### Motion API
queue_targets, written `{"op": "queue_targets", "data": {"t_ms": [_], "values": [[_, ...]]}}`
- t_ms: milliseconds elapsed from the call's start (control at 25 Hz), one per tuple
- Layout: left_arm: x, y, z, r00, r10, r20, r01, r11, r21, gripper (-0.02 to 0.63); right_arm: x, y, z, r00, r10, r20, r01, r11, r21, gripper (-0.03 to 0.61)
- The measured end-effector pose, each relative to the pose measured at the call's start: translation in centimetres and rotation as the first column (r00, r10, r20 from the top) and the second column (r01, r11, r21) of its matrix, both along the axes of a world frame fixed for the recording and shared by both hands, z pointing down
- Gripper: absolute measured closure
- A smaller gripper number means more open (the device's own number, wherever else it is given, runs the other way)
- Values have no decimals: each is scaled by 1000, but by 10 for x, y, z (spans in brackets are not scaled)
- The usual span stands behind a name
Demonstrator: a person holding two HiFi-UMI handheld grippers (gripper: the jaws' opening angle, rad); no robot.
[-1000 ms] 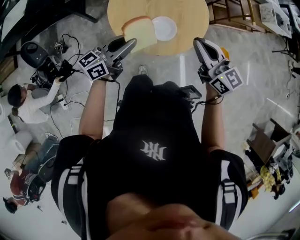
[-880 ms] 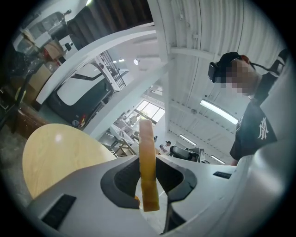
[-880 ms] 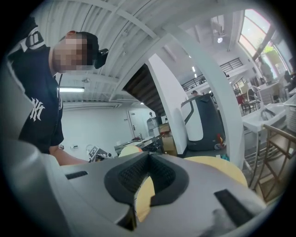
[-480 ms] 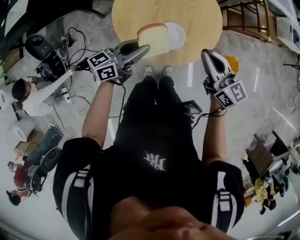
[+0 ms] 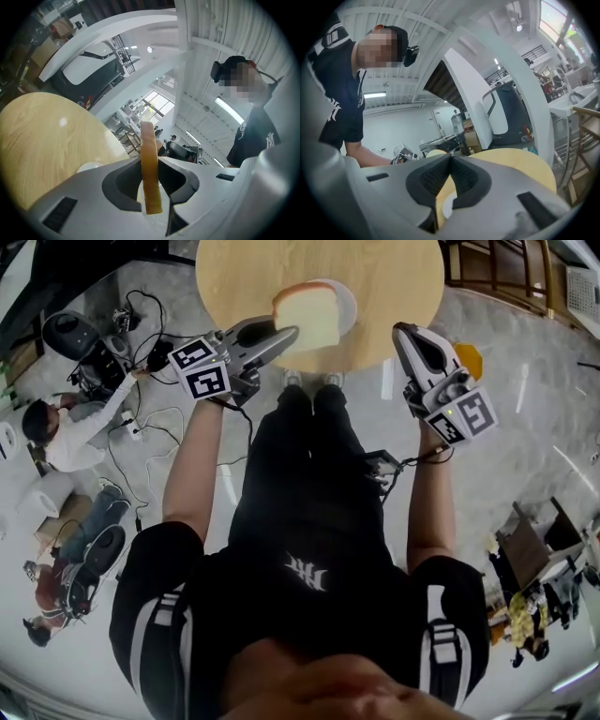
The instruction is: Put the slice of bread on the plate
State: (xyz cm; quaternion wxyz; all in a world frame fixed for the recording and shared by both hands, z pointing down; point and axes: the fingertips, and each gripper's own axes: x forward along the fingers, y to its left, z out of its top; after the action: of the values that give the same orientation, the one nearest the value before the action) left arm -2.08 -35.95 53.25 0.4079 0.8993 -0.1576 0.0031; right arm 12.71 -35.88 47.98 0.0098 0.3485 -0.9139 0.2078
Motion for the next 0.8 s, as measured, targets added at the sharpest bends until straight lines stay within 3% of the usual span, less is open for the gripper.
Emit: {"op": "queue_targets", "data": {"t_ms": [280, 800], "values": [[30, -10, 41, 999, 36, 28, -33, 995, -89, 508, 16, -5, 21, 1000, 7, 22, -7, 1000, -26, 575], [44, -15, 105, 991, 98, 89, -77, 973, -218, 508, 5, -3, 56, 999, -4, 39, 7, 997, -76, 575]]}}
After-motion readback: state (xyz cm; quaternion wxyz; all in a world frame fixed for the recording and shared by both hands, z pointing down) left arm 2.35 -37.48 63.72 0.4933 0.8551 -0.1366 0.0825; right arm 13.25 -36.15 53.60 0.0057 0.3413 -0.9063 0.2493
